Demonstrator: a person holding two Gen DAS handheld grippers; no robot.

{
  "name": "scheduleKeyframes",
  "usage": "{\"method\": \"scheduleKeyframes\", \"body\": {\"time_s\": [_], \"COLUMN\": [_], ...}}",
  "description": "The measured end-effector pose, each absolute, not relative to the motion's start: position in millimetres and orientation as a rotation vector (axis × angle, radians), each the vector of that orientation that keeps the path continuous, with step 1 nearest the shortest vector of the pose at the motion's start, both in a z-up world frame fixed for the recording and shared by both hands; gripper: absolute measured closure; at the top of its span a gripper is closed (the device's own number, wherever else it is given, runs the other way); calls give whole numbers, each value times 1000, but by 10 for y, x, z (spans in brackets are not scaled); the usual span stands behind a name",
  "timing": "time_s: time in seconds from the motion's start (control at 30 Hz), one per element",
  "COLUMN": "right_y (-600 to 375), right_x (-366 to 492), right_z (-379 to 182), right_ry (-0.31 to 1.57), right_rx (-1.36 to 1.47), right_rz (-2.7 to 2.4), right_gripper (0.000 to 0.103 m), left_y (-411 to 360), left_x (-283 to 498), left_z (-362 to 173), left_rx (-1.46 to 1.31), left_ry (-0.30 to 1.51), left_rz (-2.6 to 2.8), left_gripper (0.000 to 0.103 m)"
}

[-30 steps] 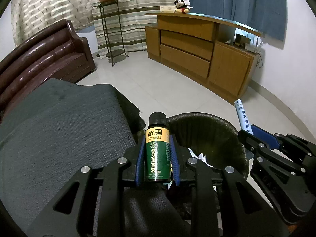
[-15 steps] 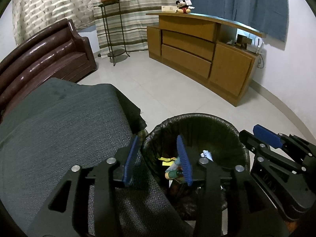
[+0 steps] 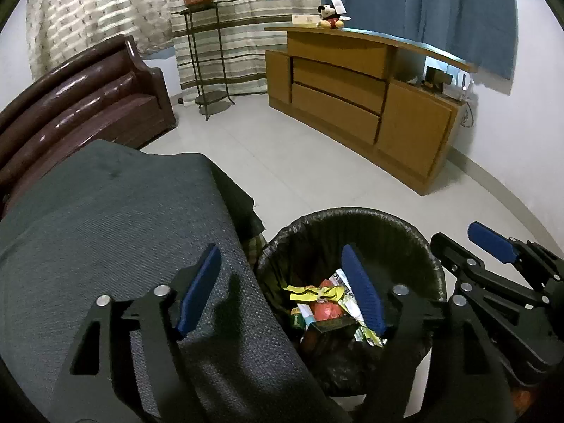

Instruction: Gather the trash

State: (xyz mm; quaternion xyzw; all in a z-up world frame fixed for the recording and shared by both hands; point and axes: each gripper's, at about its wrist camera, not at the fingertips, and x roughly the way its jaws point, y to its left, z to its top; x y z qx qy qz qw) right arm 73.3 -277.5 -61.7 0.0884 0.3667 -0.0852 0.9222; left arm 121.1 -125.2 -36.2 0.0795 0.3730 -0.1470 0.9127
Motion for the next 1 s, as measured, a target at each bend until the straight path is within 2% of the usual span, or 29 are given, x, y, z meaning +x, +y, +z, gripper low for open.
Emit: {"method": "scheduleKeyframes", "body": {"time_s": [0.63,0.7,1.0], "right_y": [-2837,-2830,-2698], "right_x": [679,661,505], "right_z": [-589,-571,-404], "right_ry": [727,719,680], "right_rx": [170,163,130], "right_rz": [-220,-221,-223], "right_gripper": [35,34,25], "left_y": [-1138,-1122,-939], "left_x": [1188,1159,932], "left_z": [-276,-252,-95], "left_rx": [152,158,140], "left_ry": [744,733,691], "left_rz": [-264,-247,-197], "left_gripper": [23,20,15]}}
